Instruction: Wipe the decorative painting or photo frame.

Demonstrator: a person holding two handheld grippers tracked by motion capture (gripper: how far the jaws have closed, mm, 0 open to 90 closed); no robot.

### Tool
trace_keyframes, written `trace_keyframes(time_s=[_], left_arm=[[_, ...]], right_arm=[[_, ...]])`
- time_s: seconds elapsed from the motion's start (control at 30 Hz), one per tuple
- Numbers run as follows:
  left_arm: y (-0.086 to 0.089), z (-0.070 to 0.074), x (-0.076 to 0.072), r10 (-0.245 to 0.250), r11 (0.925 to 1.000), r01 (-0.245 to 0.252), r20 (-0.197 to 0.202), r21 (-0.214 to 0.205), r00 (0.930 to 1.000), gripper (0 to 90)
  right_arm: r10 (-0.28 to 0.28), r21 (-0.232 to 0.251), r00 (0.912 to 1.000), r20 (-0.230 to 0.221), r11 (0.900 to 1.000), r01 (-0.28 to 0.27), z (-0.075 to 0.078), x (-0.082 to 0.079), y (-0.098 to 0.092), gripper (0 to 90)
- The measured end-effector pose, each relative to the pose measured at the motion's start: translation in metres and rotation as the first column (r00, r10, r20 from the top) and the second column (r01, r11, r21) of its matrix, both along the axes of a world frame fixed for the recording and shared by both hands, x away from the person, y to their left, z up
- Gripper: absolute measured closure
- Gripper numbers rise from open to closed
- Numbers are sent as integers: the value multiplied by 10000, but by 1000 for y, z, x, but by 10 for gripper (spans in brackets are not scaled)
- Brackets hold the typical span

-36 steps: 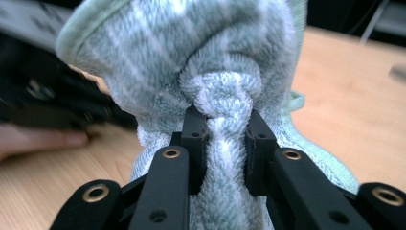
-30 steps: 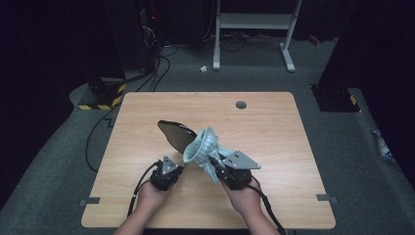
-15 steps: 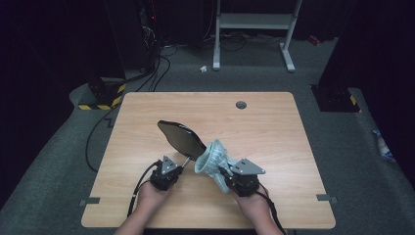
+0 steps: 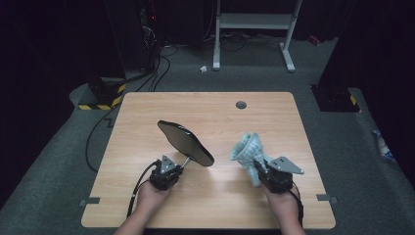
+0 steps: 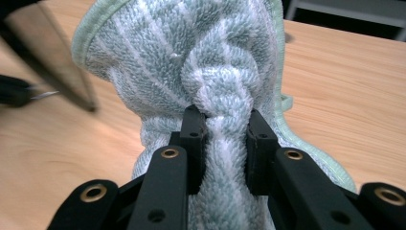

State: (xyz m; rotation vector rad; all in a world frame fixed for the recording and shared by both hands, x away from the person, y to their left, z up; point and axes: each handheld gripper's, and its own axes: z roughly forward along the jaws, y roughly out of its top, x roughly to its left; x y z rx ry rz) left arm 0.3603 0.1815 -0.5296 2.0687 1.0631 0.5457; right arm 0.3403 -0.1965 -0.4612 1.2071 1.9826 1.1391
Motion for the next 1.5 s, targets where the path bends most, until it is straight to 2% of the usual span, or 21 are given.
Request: trace_keyframes(time_s=[0.17, 0.37, 0.67, 0.8, 0.87, 1.03, 1.13, 1.37, 1.5], left_arm=[[1, 0, -1, 94, 10000, -94, 49, -18, 9999, 744], [4, 0, -1, 92, 9999, -93, -75, -112, 9999, 717], [5, 0, -1, 89, 9997, -91, -131, -224, 9999, 711], [5, 0, -1, 89, 9997, -92, -131, -226, 9999, 711], [5, 0, -1, 65, 9998, -67, -141, -179, 9999, 711], [5, 0, -1, 122, 9997, -125, -169, -207, 9998, 701], [5, 0, -1, 160, 9997, -163, -145, -194, 9998, 689], [6, 0, -1, 208, 9996, -211, -147, -186, 9997, 657], [8, -1, -4, 240, 9993, -245, -182, -292, 9995, 641]], right_arm=[[-818, -338, 9966, -85, 9961, 815, 0, 11, -29, 736], [-1720, -1016, 9844, -361, 9806, 1676, -6, 25, -54, 730], [-2502, -2182, 9590, -1334, 9513, 2178, -36, 40, -66, 693], [-2655, -2192, 9497, -1658, 9489, 2270, -44, 44, -67, 637], [-2672, -2136, 9470, -1785, 9500, 2277, -44, 45, -67, 575], [-2391, -1707, 9514, -1943, 9633, 2072, -41, 45, -67, 427], [-2279, -1522, 9576, -1765, 9675, 2022, -35, 42, -64, 356], [-2005, -1066, 9716, -1260, 9764, 1876, -14, 35, -55, 314], [-1357, -661, 9866, -904, 9893, 1301, -1, 24, -37, 319]])
